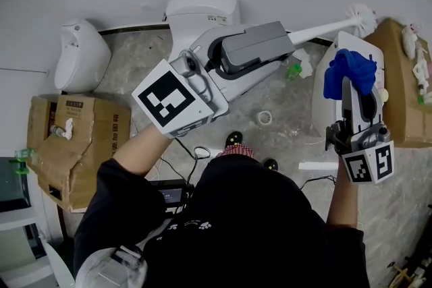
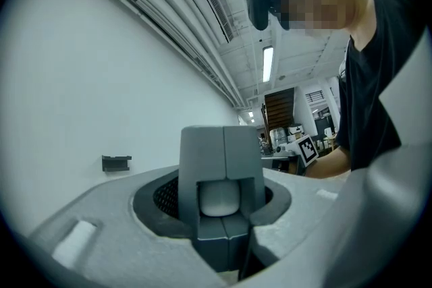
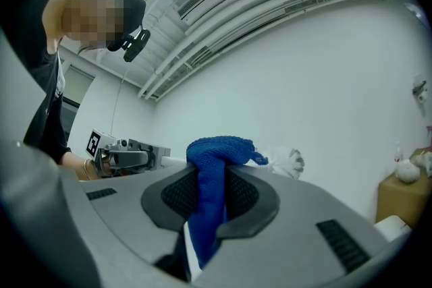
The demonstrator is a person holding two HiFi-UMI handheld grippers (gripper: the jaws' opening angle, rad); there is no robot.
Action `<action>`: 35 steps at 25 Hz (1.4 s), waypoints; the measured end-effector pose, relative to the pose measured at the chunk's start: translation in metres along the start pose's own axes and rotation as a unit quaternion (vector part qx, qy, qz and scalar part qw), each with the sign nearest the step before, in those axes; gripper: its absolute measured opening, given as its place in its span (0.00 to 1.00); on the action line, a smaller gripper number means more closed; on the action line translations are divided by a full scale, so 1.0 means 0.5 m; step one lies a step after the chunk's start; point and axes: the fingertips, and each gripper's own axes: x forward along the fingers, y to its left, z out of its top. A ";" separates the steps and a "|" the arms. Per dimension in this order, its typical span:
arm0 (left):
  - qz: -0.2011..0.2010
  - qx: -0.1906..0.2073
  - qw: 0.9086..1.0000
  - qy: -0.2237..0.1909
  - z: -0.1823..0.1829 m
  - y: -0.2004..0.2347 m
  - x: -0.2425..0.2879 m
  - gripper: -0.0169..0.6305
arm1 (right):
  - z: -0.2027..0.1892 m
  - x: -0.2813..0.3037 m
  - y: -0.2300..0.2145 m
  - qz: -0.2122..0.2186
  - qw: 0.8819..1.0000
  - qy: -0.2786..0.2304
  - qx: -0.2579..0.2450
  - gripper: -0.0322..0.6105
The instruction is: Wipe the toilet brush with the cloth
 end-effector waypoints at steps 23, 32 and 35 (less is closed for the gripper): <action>-0.015 -0.003 1.000 -0.001 -0.021 0.006 0.007 0.31 | 0.010 0.001 0.002 -0.017 1.000 -0.005 -0.015 0.17; -0.017 -0.005 1.000 0.004 -0.029 0.007 0.010 0.30 | 0.011 0.000 0.003 -0.017 1.000 -0.004 -0.017 0.17; -0.018 -0.007 1.000 0.005 -0.031 0.009 0.014 0.30 | 0.010 0.002 0.002 -0.016 1.000 -0.002 -0.017 0.17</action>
